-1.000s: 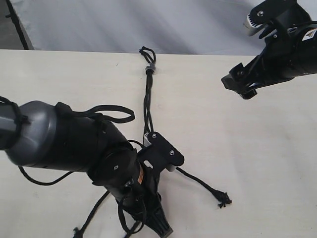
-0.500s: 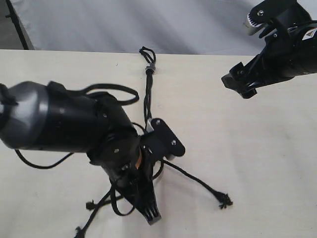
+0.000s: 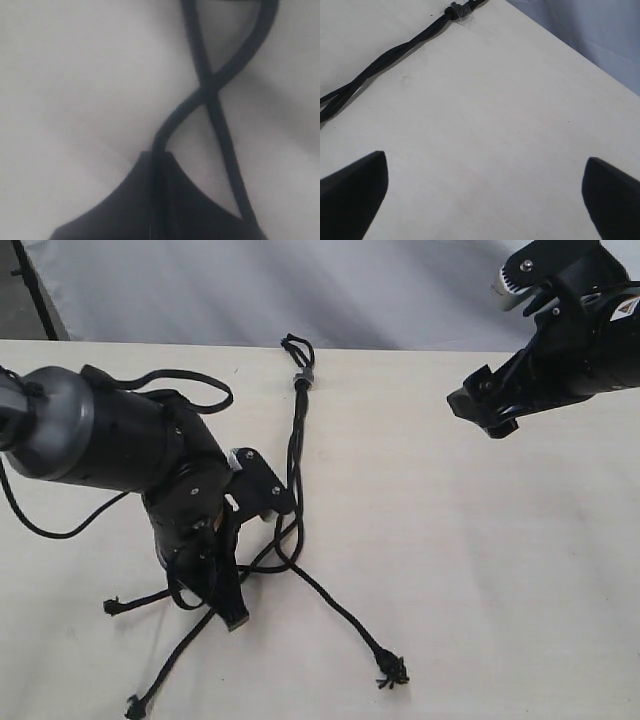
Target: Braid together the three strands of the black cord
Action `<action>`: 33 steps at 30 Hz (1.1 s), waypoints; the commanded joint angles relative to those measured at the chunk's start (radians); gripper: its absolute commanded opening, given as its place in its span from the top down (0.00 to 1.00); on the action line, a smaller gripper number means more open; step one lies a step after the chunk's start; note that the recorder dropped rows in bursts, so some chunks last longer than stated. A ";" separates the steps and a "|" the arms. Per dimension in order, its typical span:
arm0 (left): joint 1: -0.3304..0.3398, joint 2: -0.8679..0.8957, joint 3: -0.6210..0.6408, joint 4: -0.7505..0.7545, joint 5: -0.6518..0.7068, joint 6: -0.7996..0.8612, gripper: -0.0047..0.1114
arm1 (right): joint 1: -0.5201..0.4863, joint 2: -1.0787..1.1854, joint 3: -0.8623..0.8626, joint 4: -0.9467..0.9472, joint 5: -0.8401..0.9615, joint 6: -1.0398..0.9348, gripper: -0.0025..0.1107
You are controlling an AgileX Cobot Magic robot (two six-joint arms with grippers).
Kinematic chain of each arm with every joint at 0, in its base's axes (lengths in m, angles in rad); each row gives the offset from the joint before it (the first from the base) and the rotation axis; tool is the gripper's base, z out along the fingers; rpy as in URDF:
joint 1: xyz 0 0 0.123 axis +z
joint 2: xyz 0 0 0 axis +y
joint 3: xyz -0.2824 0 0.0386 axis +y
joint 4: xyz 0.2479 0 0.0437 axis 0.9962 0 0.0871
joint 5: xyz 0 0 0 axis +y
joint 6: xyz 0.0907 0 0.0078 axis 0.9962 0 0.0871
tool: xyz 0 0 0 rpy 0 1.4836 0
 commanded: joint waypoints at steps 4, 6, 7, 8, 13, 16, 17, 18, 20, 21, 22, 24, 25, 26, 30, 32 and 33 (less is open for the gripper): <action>-0.016 0.048 0.010 -0.201 0.012 0.030 0.96 | -0.005 -0.007 0.004 0.010 -0.028 0.001 0.11; -0.056 0.048 0.012 -0.319 0.043 0.082 0.96 | -0.005 -0.007 0.004 0.010 -0.030 0.001 0.11; -0.080 0.048 0.012 -0.374 0.056 0.116 0.96 | -0.005 -0.007 0.004 0.010 -0.032 0.001 0.11; -0.109 0.048 0.012 -0.412 0.067 0.147 0.96 | -0.005 -0.007 0.004 0.010 -0.032 0.001 0.11; -0.301 0.046 -0.011 -0.382 0.041 0.271 0.96 | -0.005 -0.007 0.004 0.010 -0.039 0.001 0.11; -0.321 0.027 -0.022 -0.216 0.033 0.107 0.96 | -0.005 -0.007 0.004 0.010 -0.035 0.001 0.11; -0.313 0.014 -0.022 -0.137 0.038 0.029 0.96 | -0.005 -0.007 0.006 0.010 -0.035 0.001 0.11; -0.305 -0.001 -0.022 -0.065 0.049 -0.051 0.96 | -0.005 -0.007 0.006 0.010 -0.035 0.001 0.11; -0.284 -0.034 -0.022 0.044 0.069 -0.163 0.96 | -0.005 -0.007 0.006 0.010 -0.037 0.001 0.11; -0.272 -0.053 -0.022 0.072 0.075 -0.199 0.96 | -0.005 -0.007 0.006 0.010 -0.037 0.001 0.11; -0.250 -0.092 -0.022 0.079 0.075 -0.215 0.96 | -0.005 -0.007 0.006 0.010 -0.037 0.001 0.11; -0.224 -0.139 -0.022 0.079 0.075 -0.215 0.96 | -0.005 -0.007 0.006 0.010 -0.037 0.001 0.11; -0.217 -0.147 -0.022 0.079 0.075 -0.215 0.96 | -0.005 -0.007 0.006 0.010 -0.037 0.001 0.11; -0.210 -0.148 -0.012 0.082 0.075 -0.215 0.96 | -0.005 -0.007 0.006 0.010 -0.037 0.001 0.11; -0.206 -0.129 0.060 0.086 -0.023 -0.215 0.96 | -0.005 -0.007 0.006 0.012 -0.037 0.001 0.11; -0.206 -0.114 0.094 0.088 -0.071 -0.279 0.95 | -0.005 -0.007 0.006 0.012 -0.035 0.001 0.11; -0.206 -0.102 0.096 0.090 -0.067 -0.304 0.91 | -0.005 -0.007 0.006 0.012 -0.035 0.001 0.11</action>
